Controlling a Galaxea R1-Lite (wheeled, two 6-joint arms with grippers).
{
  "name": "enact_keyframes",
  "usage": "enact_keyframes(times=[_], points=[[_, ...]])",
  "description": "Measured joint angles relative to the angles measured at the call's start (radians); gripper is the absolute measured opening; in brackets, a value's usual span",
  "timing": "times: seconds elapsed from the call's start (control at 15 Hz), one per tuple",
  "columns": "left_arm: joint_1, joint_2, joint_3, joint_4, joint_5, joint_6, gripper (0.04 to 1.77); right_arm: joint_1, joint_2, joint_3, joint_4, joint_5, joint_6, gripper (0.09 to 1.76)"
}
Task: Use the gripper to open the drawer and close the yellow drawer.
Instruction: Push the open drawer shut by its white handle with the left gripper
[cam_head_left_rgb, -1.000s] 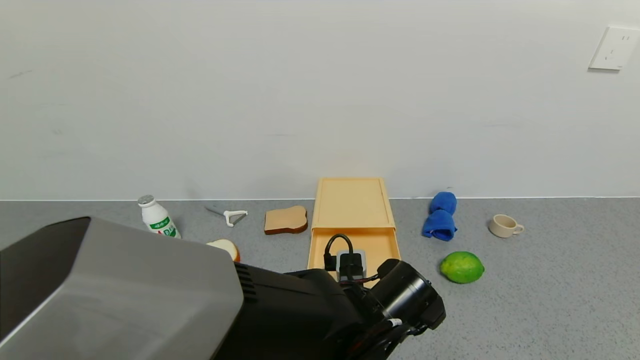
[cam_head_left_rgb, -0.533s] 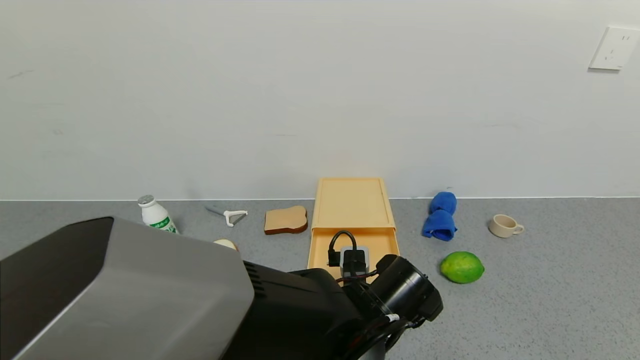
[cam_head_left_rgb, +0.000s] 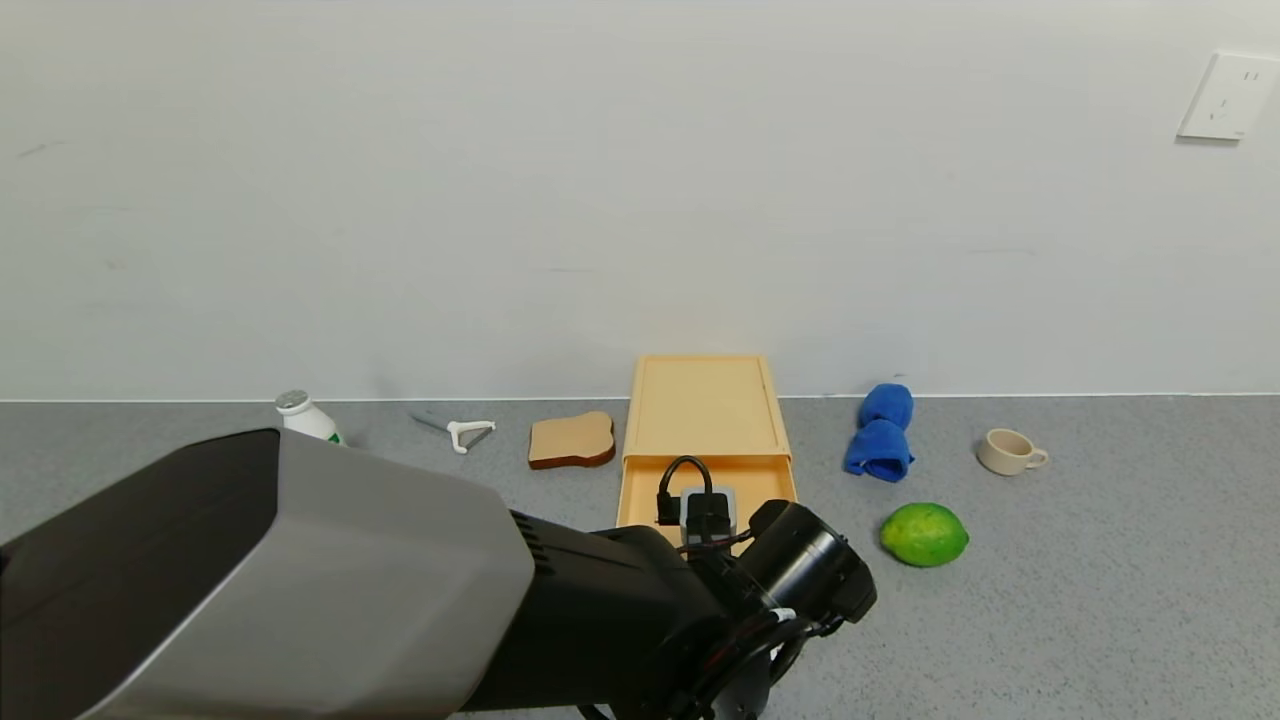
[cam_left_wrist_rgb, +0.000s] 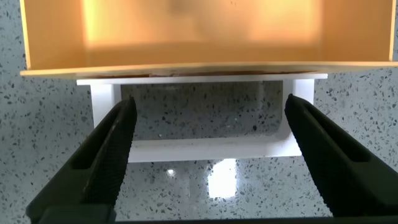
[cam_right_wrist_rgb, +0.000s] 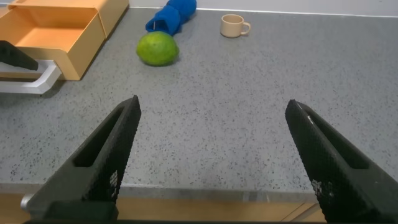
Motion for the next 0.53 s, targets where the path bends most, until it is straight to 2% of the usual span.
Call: enact_keyframes(times=[0.53], points=[[0.02, 0.015, -0.03, -0.001, 0.027, 0.027, 1.72, 0.0, 0.0, 0.0, 0.0, 0.0, 0.001, 1.71]])
